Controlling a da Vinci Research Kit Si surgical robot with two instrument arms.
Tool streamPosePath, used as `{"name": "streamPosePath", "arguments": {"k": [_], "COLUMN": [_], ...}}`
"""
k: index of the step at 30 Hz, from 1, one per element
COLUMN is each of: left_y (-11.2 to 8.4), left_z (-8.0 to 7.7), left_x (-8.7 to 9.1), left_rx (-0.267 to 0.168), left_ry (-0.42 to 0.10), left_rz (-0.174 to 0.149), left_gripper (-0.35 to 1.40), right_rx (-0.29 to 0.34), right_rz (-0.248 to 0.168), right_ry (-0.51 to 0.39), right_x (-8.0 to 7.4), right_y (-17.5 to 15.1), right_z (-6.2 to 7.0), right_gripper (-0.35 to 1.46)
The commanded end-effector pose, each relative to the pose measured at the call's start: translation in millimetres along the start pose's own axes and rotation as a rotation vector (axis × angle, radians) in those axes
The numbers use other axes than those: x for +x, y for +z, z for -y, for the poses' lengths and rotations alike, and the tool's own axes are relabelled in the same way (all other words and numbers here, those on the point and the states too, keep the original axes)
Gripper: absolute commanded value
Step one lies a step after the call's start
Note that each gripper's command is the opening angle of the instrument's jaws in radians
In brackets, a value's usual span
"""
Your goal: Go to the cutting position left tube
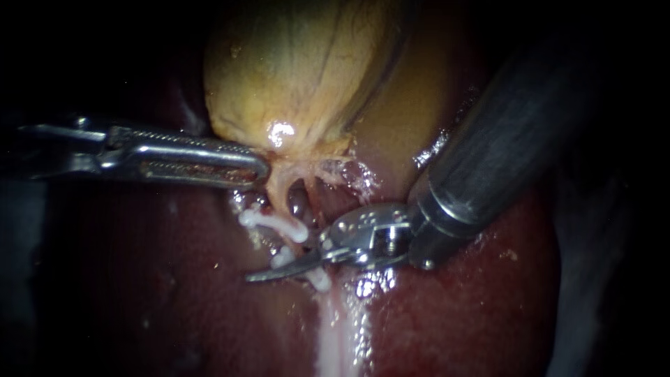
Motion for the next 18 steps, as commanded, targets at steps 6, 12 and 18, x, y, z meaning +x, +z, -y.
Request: {"name": "streamPosePath", "arguments": {"k": [6,12,18], "left_y": [0.3,0.5,0.5], "left_z": [0.0,0.1,0.1], "left_x": [0.0,0.0,0.0], "left_rx": [-0.002,-0.002,-0.002], "left_ry": [0.000,0.001,0.000], "left_rz": [0.001,0.001,0.001], "left_gripper": [-0.35,-0.35,-0.35], "right_rx": [0.040,0.065,0.065], "right_rz": [0.010,0.014,0.014], "right_ry": [0.005,0.002,0.002], "right_x": [-0.2,0.0,0.0], "right_y": [1.3,2.0,2.0], "right_z": [0.0,-0.2,-0.3], "right_gripper": [1.40,1.33,1.31]}}
